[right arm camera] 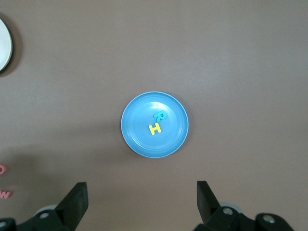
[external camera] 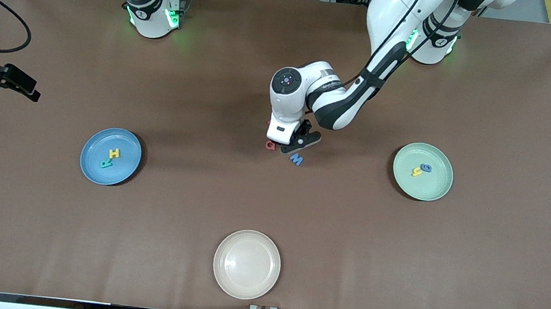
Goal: Sort uppercase to blue plate, lowercase to green plate
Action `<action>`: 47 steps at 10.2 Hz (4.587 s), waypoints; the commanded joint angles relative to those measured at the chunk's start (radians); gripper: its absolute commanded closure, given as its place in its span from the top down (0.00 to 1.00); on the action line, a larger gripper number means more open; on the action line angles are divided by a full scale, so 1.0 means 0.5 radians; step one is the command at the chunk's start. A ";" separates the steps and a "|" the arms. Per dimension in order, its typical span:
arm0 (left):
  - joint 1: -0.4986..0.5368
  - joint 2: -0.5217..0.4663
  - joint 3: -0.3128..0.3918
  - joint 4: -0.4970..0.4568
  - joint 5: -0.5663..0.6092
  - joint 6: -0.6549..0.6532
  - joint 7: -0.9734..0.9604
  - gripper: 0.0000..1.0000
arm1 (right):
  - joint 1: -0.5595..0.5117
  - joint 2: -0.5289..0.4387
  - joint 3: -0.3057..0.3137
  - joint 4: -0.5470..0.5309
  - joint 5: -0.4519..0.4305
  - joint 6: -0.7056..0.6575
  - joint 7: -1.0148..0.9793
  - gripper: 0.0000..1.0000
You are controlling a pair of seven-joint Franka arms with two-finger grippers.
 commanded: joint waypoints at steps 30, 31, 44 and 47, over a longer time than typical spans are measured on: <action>1.534 -1.306 -0.078 -1.097 -0.382 0.042 2.358 0.98 | 0.127 -0.003 -0.047 0.094 -0.060 -0.148 -0.019 1.00; 1.534 -1.321 -0.078 -1.100 -0.385 0.030 2.358 0.99 | 0.127 -0.003 -0.047 0.094 -0.057 -0.148 -0.019 1.00; 1.473 -1.328 -1.065 -1.063 -0.778 0.013 1.206 0.99 | 0.127 -0.006 -0.047 0.112 -0.054 -0.151 -0.016 1.00; 1.302 -1.095 -1.155 -1.051 -0.750 0.234 0.658 0.98 | 0.124 0.012 -0.047 0.082 -0.054 -0.154 -0.010 1.00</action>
